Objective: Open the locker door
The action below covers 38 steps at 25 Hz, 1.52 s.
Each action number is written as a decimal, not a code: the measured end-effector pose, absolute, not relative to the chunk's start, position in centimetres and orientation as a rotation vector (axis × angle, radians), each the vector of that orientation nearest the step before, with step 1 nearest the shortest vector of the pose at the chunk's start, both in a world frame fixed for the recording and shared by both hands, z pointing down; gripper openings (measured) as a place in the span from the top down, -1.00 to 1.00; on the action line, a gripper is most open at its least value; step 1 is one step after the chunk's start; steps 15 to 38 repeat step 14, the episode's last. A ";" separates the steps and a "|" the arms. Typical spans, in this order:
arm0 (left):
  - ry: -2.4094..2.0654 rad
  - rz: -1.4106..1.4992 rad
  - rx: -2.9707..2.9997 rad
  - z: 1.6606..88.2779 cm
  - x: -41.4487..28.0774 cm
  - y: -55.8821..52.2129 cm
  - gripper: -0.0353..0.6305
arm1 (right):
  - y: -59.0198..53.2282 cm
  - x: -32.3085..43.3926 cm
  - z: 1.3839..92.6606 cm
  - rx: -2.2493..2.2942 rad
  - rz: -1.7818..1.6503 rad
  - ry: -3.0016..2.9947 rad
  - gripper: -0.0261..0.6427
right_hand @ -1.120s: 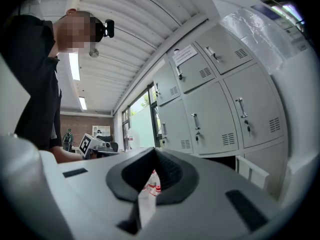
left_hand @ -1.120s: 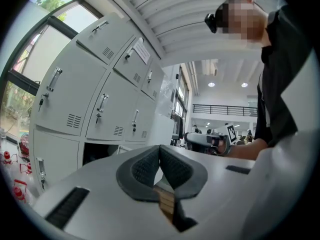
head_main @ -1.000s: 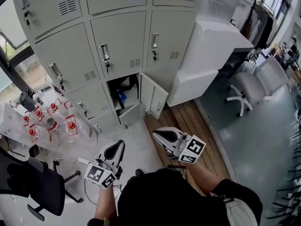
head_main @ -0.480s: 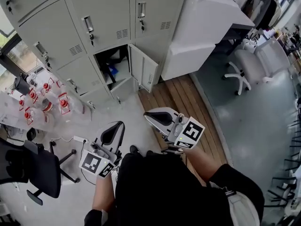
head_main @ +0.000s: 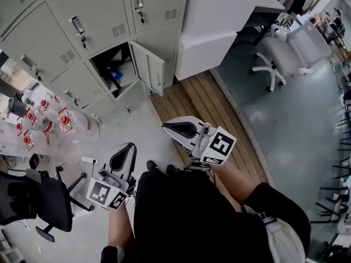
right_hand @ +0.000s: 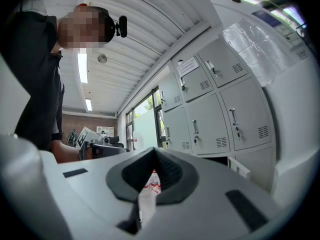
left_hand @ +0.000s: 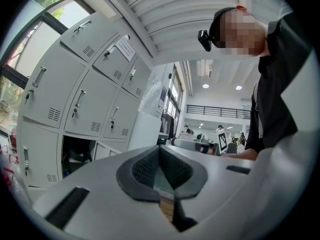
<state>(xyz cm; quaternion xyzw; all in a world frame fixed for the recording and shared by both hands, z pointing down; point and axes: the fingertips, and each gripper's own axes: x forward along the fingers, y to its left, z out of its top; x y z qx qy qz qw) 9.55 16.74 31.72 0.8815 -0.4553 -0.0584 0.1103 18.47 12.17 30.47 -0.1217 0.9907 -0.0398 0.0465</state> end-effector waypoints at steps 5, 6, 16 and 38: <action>-1.323 -0.170 2.586 32.0 10.9 17.1 0.85 | 12.7 19.9 30.9 -0.391 -0.135 3.026 0.89; -1.321 -0.168 2.585 32.2 11.1 17.2 0.85 | 12.8 20.1 31.1 -0.392 -0.138 3.029 0.89; -1.280 -0.150 2.564 33.0 13.0 17.8 0.85 | 13.4 21.7 31.6 -0.391 -0.170 3.049 0.89; -1.280 -0.150 2.564 33.0 13.0 17.8 0.85 | 13.4 21.7 31.6 -0.391 -0.170 3.049 0.89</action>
